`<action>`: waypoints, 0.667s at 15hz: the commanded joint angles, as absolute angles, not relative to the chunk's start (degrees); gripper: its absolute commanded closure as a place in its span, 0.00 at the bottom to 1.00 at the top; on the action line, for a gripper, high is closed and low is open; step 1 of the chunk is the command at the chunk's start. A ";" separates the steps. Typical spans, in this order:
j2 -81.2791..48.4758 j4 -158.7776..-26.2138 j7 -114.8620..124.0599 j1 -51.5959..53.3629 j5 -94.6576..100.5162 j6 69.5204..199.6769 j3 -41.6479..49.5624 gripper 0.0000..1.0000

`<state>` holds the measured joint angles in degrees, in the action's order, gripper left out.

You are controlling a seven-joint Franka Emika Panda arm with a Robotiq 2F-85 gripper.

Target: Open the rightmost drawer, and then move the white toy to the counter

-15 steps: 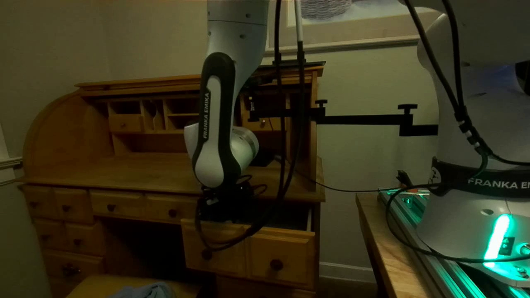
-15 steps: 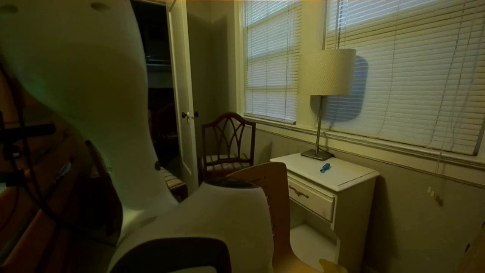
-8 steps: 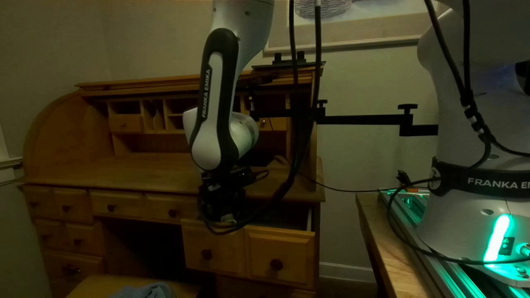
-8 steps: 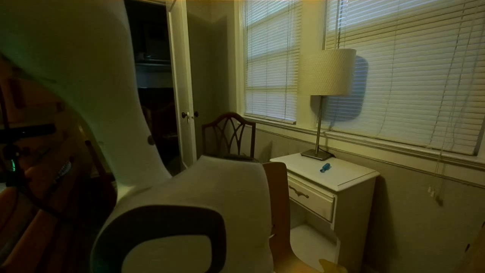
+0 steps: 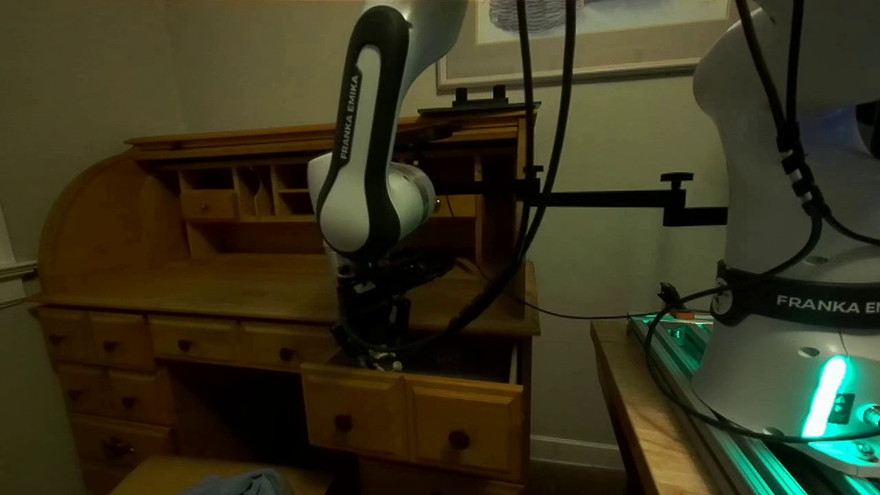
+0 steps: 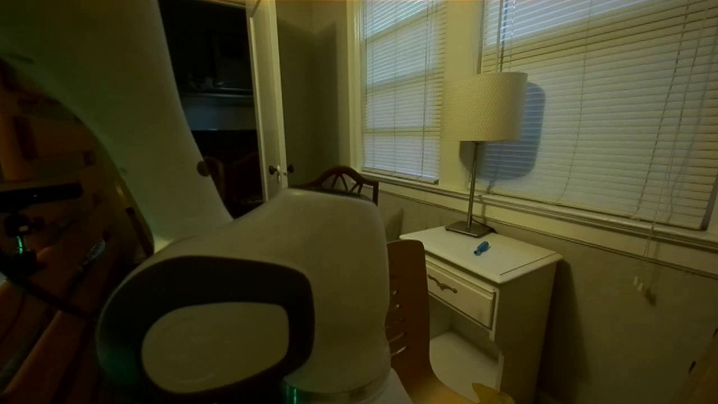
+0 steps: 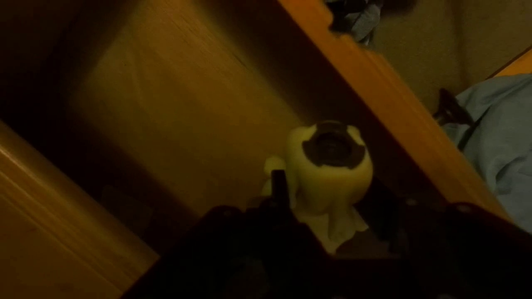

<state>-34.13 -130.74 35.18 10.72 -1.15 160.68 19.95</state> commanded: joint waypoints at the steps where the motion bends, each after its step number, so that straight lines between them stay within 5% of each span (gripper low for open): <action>1: -29.15 -134.28 31.75 9.77 -0.42 159.25 19.23 0.80; 10: -24.83 -137.98 27.58 12.67 6.60 159.20 22.80 0.80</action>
<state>-28.26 -135.22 28.27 10.98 2.26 159.88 20.60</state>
